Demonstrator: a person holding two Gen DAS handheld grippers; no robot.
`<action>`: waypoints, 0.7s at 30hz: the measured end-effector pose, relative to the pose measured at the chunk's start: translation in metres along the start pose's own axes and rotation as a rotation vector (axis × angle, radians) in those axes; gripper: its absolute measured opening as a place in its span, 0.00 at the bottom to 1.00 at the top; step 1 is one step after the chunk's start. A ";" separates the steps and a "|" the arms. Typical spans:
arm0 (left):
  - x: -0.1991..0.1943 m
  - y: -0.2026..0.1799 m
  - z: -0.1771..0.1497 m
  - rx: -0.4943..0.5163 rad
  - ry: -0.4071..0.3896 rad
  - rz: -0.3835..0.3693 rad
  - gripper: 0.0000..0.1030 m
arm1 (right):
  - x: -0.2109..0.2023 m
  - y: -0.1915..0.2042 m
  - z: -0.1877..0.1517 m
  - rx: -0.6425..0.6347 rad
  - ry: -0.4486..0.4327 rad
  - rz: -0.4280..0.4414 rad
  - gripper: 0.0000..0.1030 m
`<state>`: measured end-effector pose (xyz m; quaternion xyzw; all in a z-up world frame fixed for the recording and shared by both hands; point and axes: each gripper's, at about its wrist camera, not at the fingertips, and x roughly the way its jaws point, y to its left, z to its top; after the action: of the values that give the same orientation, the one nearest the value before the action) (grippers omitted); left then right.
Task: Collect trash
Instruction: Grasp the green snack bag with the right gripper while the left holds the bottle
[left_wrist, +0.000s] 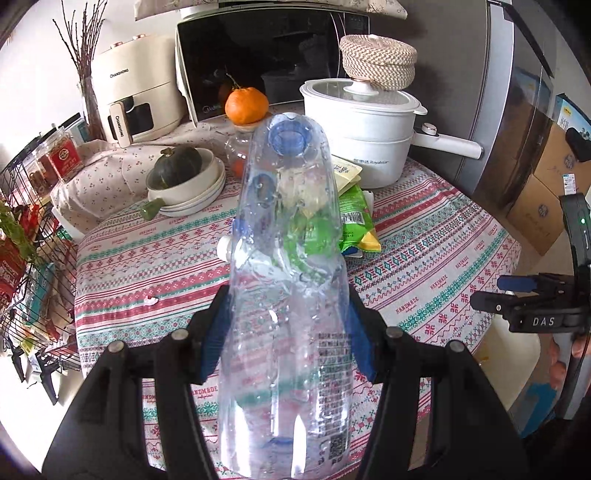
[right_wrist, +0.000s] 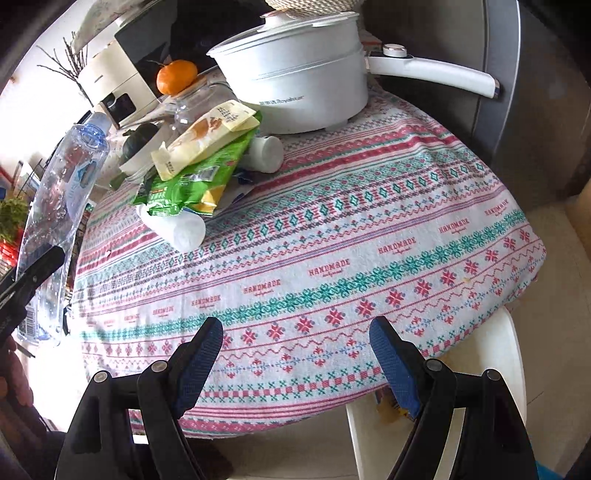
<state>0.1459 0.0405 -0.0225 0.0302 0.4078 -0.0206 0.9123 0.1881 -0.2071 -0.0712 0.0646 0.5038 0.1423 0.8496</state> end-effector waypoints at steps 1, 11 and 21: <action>-0.001 0.003 -0.003 -0.012 0.001 -0.006 0.58 | 0.001 0.005 0.005 -0.005 -0.007 0.002 0.81; 0.006 0.038 -0.012 -0.117 0.048 -0.025 0.58 | 0.038 0.050 0.073 0.035 -0.051 0.081 0.81; 0.004 0.056 -0.015 -0.163 0.049 -0.025 0.59 | 0.086 0.087 0.129 0.108 -0.088 0.213 0.68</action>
<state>0.1411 0.0976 -0.0329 -0.0488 0.4305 0.0017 0.9013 0.3246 -0.0937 -0.0591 0.1697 0.4634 0.2013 0.8462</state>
